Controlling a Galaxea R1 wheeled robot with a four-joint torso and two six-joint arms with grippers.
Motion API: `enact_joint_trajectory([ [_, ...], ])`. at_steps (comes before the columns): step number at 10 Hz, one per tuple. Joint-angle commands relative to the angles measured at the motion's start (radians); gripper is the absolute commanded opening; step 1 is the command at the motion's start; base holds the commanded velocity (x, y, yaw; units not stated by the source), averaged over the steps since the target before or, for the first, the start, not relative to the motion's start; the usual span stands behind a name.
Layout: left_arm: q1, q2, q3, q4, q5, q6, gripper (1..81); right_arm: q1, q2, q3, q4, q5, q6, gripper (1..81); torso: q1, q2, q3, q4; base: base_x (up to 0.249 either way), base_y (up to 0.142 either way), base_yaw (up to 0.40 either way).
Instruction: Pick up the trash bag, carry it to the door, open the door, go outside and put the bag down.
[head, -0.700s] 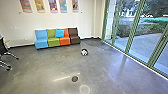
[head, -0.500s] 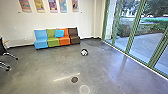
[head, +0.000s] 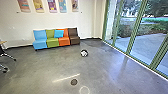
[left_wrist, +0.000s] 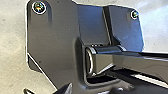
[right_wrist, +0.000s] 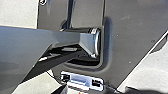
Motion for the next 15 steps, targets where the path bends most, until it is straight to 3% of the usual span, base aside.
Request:
enact_joint_trajectory([
  [1,-0.035,0.001,0.006,-0.002,0.061,0.004,81.1,0.014,0.01,0.015,0.01,-0.063,0.003,81.1,0.0,0.0,0.0,0.0,0.158,0.0,0.0],
  [15,-0.032,0.001,0.006,0.0,0.066,0.004,81.1,0.023,0.02,-0.003,0.008,-0.074,0.005,81.1,0.0,0.0,0.0,0.0,0.158,0.0,0.0],
])
